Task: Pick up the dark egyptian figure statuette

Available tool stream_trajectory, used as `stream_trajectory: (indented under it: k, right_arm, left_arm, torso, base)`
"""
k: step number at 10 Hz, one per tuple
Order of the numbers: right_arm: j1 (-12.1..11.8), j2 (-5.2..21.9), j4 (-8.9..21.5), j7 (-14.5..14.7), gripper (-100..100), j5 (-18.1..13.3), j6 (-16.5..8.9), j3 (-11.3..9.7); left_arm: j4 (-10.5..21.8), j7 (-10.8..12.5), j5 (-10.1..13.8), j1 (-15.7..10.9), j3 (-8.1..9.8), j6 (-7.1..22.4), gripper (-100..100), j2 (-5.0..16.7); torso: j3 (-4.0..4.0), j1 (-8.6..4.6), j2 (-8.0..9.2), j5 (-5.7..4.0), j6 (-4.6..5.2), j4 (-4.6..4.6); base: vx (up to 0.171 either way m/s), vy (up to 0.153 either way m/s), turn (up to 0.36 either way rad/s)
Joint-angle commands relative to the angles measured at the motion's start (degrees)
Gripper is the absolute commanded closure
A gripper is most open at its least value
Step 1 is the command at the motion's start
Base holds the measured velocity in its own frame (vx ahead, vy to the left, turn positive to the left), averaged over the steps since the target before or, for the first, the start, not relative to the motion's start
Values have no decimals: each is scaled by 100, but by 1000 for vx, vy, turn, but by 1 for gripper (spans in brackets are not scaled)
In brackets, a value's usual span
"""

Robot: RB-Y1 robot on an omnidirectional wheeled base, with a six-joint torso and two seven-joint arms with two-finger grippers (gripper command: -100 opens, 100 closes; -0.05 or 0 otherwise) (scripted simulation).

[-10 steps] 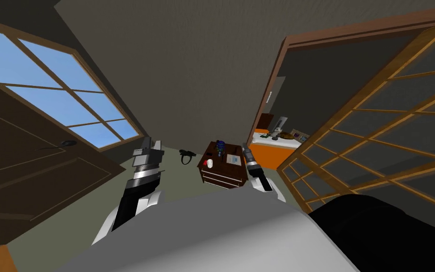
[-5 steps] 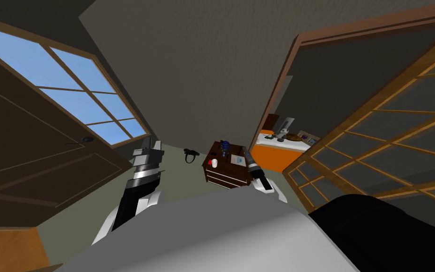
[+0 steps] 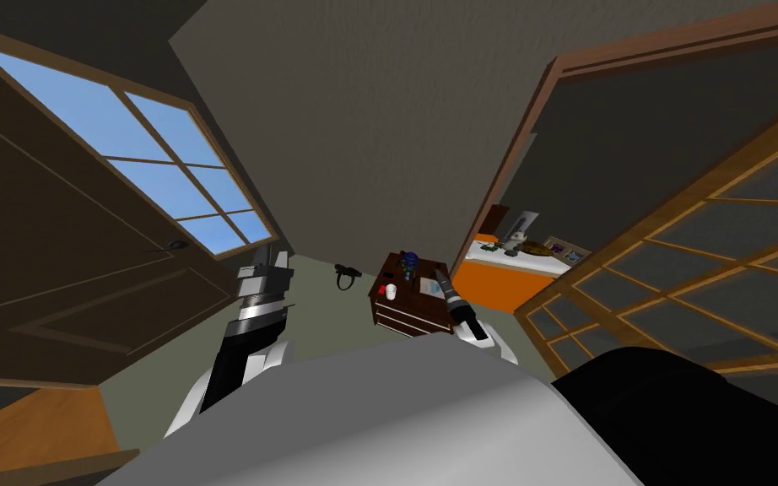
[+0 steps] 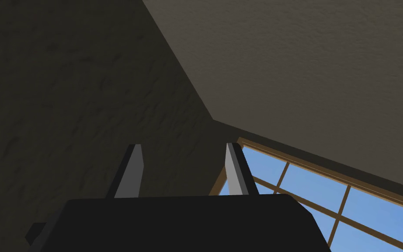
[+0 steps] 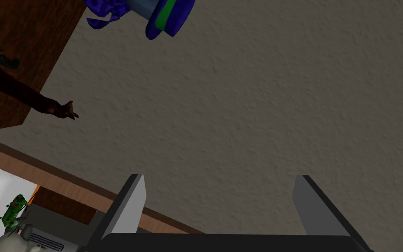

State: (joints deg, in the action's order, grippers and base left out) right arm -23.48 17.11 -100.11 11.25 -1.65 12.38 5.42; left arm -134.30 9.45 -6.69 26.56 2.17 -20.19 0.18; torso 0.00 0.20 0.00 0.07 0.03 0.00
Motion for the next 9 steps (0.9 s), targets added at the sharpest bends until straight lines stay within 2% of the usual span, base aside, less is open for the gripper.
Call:
stream_trajectory:
  k: [1, 4, 7, 8, 9]
  right_arm:
    - [75, 125, 286, 38, -100, -57, -107, 42]
    - [149, 321, 764, 149, -100, -190, -372, 86]
    - [189, 419, 1175, 213, -100, -260, -501, 99]
    - [230, 516, 1433, 282, -100, -333, -625, 107]
    - [230, 516, 1447, 282, -100, -333, -625, 107]
  left_arm:
    - [0, 0, 0, 0, 0, 0, 0, 0]
    - [0, 0, 0, 0, 0, 0, 0, 0]
    - [0, 0, 0, 0, 0, 0, 0, 0]
    - [0, 0, 0, 0, 0, 0, 0, 0]
    - [0, 0, 0, 0, 0, 0, 0, 0]
  torso:
    - [0, 0, 0, 0, 0, 0]
    - [-5, 18, -9, 4, 0, -2]
    - [-5, 8, -9, 1, -2, -2]
    - [-4, 5, -6, 1, 0, -2]
    - [-4, 10, -7, 2, -2, -1]
  base:
    - [18, 68, 127]
    - [40, 111, 103]
    - [36, 74, 77]
    - [36, 85, 111]
    - [34, 67, 50]
